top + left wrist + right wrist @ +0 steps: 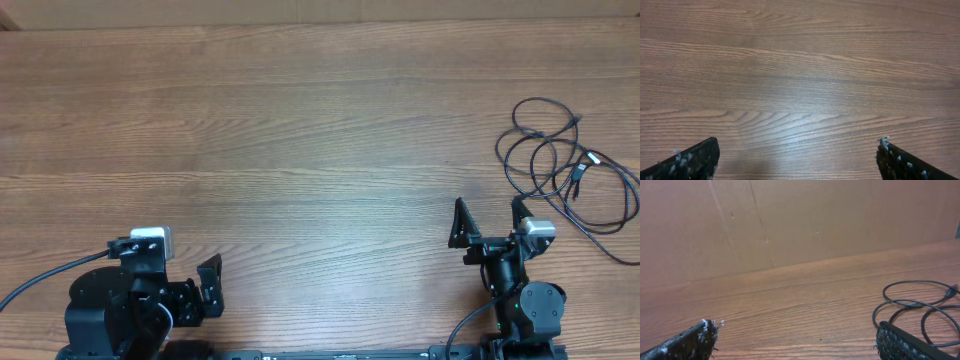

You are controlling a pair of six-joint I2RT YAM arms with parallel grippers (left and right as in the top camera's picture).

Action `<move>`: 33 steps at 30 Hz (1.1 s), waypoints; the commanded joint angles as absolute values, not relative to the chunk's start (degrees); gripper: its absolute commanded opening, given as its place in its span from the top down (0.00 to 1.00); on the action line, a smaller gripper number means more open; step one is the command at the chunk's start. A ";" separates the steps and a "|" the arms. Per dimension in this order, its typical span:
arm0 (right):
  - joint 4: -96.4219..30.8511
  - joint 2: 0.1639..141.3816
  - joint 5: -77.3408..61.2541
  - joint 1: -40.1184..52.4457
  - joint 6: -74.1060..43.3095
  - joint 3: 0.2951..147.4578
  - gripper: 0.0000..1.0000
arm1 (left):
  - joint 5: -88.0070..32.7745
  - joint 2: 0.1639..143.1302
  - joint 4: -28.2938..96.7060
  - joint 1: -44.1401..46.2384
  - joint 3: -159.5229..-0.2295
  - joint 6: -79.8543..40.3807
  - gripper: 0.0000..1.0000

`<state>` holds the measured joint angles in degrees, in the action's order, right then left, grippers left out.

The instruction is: Untangle cables

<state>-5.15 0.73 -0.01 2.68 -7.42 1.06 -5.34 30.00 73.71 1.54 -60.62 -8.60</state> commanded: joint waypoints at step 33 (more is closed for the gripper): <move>-4.84 0.16 -0.25 2.87 -7.31 0.47 0.00 | -2.28 0.19 2.28 1.85 -9.30 -4.67 0.00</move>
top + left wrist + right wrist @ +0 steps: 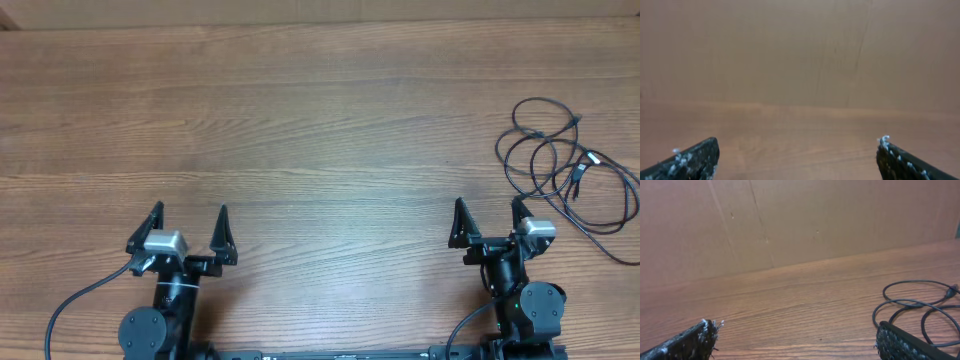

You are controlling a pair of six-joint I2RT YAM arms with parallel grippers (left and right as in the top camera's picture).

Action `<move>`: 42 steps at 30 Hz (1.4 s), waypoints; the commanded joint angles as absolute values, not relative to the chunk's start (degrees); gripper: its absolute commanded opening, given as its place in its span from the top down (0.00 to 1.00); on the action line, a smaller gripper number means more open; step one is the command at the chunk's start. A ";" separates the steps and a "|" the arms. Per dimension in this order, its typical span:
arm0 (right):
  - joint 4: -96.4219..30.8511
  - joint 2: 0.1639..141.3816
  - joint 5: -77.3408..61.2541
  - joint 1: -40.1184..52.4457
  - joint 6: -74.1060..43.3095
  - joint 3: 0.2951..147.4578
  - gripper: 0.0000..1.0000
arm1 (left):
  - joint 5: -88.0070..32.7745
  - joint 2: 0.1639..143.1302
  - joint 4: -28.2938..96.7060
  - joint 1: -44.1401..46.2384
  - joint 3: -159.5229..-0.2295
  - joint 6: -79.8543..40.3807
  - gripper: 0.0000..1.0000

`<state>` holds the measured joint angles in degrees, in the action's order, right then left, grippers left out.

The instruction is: Untangle cables

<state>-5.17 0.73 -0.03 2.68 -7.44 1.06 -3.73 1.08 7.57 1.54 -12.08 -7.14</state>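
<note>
A tangle of black cables [560, 165] lies in loops at the table's right edge, with small connectors among the loops; part of it shows in the right wrist view as cables [920, 305]. My right gripper [488, 217] stands open near the front edge, left of and short of the tangle, nothing between its fingers [695, 340]. My left gripper [188, 220] is open too at the front left, far from the cables, its fingers [690, 157] wide apart and empty.
The wooden table [300, 130] stretches bare between the arms and the far edge. A brown cardboard wall [790, 225] stands behind the table's far edge. A black lead [70, 305] runs from the left arm's base off the front left.
My left arm has risen from a folded, downward-looking pose to point forward, its open fingers now aimed at the back wall. The right arm and the cables have not moved.
</note>
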 commanded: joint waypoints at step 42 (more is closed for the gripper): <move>-4.84 0.16 -0.25 2.87 -7.31 0.47 0.00 | 2.02 0.21 4.27 1.85 -0.27 -2.98 0.00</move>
<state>-5.15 0.73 -0.01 2.68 -7.42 1.06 2.00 0.62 4.36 1.54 -0.47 -2.81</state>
